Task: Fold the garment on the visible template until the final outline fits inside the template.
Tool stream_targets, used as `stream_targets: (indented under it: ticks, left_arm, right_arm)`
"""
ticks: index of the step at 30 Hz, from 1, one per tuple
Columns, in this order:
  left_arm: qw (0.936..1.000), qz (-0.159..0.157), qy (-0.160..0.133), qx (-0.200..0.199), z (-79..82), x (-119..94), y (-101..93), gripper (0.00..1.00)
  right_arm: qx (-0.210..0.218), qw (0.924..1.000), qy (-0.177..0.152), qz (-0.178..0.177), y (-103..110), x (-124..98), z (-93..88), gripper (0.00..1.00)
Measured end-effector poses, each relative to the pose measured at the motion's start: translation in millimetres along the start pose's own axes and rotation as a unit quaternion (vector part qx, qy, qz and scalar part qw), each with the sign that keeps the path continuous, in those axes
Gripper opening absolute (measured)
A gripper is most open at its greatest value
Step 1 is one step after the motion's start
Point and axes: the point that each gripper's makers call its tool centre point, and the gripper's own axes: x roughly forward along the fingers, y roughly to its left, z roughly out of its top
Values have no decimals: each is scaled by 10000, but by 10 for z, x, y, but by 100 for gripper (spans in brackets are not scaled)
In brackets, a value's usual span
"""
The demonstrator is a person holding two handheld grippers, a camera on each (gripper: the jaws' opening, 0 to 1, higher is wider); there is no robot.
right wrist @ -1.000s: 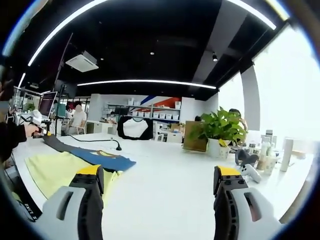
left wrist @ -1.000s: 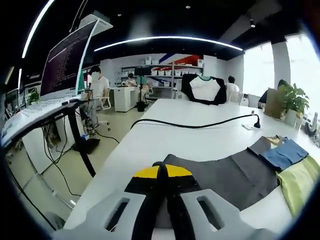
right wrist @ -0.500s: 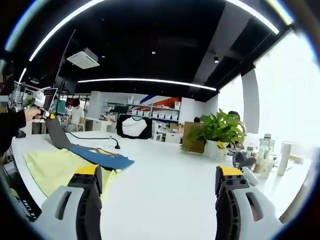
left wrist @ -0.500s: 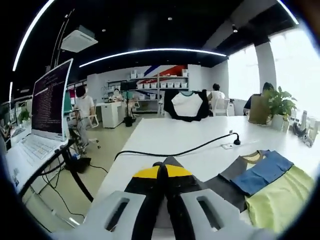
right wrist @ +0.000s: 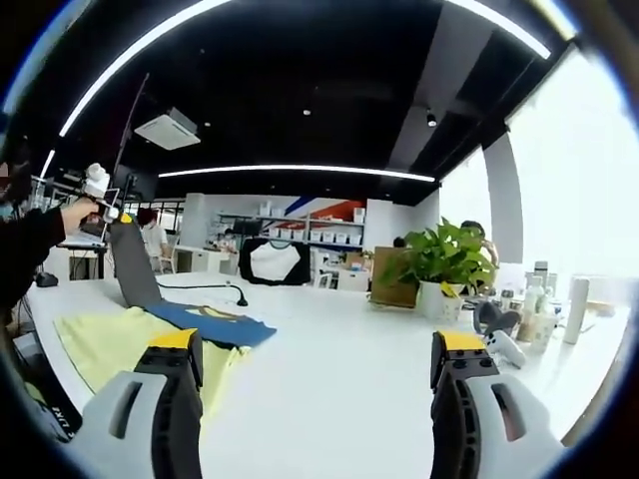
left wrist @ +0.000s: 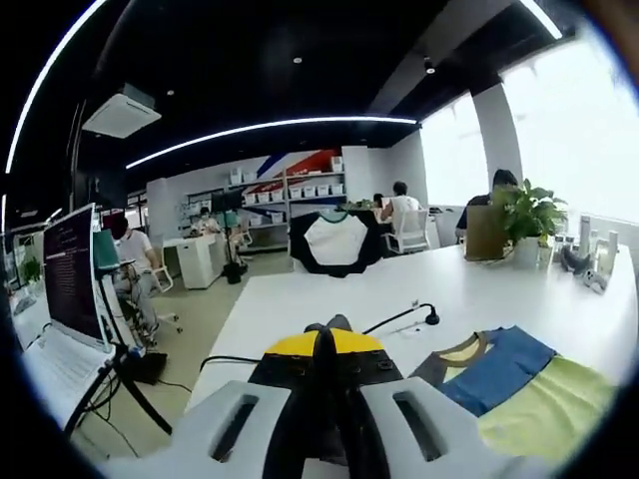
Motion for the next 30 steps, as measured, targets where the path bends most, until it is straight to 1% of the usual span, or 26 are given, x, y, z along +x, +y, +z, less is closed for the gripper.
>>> stream_targets:
  ticks: [1,2,5,7,8,9,12,15,16,17,20,22,23,24,26,27,30]
  left_arm:
    - [9999,-136,-70,-50,64,21,-103,2]
    - [9998,-173,-94,-52,97,28,-158,2]
    - [9996,-267,-76,7,181,91,-325,2]
    - [9989,-457,-89,-22,246,135,-484,2]
    - [9984,-513,-115,-188,270,146,-562,2]
    - [9981,-559,-127,-242,271,155,-616,2]
    - [9962,-750,-71,-436,235,225,-815,2]
    - [9951,-808,-45,-563,223,284,-928,2]
    - [9943,-879,-9,-602,214,319,-1002,2]
    - [9941,-895,1,-610,212,331,-1024,2]
    - [9921,-1016,59,-727,203,426,-1191,2]
    - [9903,-1097,91,-848,177,462,-1328,2]
    - [9883,-1182,131,-957,154,487,-1429,2]
    - [9871,-1252,145,-984,140,504,-1498,2]
    - [9867,-1304,200,-948,91,550,-1637,2]
    - [9862,-1376,221,-893,65,560,-1742,2]
    - [9852,-1533,255,-722,20,570,-1940,2]
  right_arm:
    - [-3,10000,-5,5,1,-4,6,98]
    - [-28,10000,-24,3,3,-6,19,98]
    - [-62,10000,-58,24,18,-13,35,98]
    - [-52,10000,-57,33,22,-14,28,98]
    - [-37,10000,-61,14,16,-13,25,99]
    - [-26,10000,-72,-33,-4,-8,18,99]
    - [-9,10000,-57,-58,-21,10,-6,99]
    - [6,10000,-4,41,27,11,-41,99]
    - [0,10000,2,52,33,10,-43,99]
    - [3,10000,-8,52,35,9,-40,99]
    - [-12,10000,-11,50,34,5,-36,99]
    - [-24,10000,5,44,29,8,-45,99]
    - [-26,10000,12,45,28,13,-52,99]
    - [-20,10000,30,43,26,20,-63,99]
    - [-12,10000,53,54,31,29,-84,99]
    - [-4,9999,86,71,39,31,-99,99]
    - [-2,9999,92,96,46,26,-101,99]
